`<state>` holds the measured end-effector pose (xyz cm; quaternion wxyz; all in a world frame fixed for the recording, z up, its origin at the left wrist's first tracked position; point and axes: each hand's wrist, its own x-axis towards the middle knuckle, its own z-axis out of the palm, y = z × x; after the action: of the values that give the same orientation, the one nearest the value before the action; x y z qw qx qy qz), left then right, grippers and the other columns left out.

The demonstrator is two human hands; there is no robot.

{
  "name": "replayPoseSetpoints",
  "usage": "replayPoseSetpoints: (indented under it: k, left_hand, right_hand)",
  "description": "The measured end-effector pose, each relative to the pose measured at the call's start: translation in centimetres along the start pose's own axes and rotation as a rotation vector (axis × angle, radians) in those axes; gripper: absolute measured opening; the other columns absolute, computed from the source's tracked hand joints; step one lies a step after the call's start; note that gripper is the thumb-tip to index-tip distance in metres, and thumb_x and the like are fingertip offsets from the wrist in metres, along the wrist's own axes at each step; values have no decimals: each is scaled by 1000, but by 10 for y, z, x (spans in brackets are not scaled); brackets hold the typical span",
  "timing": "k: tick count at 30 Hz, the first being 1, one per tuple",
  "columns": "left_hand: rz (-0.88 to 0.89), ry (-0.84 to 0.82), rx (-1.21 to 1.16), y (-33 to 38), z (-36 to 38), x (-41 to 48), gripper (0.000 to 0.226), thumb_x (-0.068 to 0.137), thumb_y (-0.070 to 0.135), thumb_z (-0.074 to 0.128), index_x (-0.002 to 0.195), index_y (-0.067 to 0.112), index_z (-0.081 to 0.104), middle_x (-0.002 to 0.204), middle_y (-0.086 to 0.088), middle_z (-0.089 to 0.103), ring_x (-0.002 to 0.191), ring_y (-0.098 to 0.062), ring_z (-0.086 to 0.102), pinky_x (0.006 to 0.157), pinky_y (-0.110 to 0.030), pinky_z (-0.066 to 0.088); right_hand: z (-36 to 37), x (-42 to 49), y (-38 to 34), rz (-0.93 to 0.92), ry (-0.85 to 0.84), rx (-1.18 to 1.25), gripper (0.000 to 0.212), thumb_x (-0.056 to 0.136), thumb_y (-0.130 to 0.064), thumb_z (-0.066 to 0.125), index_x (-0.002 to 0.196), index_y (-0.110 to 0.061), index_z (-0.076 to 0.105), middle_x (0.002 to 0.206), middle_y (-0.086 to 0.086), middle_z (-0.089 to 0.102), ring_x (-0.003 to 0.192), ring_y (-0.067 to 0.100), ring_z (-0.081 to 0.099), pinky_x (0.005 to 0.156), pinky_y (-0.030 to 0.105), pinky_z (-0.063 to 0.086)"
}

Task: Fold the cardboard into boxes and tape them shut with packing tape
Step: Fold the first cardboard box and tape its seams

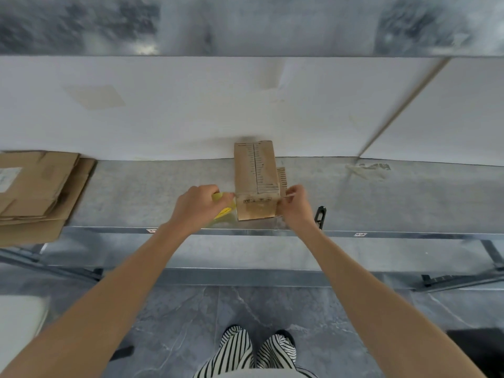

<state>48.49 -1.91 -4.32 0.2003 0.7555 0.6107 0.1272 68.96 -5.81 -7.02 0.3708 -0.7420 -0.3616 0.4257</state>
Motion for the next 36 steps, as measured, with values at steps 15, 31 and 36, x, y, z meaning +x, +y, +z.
replayPoseSetpoints:
  k: [15,31,36]
  left_hand:
    - [-58,-15,-25,12,-4,-29,43,88,49,49,64,13,50,56,1,50,53,-14,45,51,-27,29]
    - [-238,-235,-589,37,-2,-45,26,91,33,49,85,9,56,65,4,63,41,-9,51,45,-22,43]
    - [-189,-274,-612,41,0,-51,18,89,24,48,80,9,51,40,12,51,35,-7,42,47,-22,39]
  right_hand:
    - [11,-10,-31,-365,-159,-88,51,95,-22,51,143,-23,37,128,2,55,108,17,56,90,34,51]
    - [26,-1,-87,-567,-273,-873,80,73,-59,65,140,-27,34,133,3,41,120,25,42,101,44,34]
    - [10,6,-90,-602,-369,-856,79,76,-46,68,143,-26,33,133,6,41,118,27,41,94,36,40]
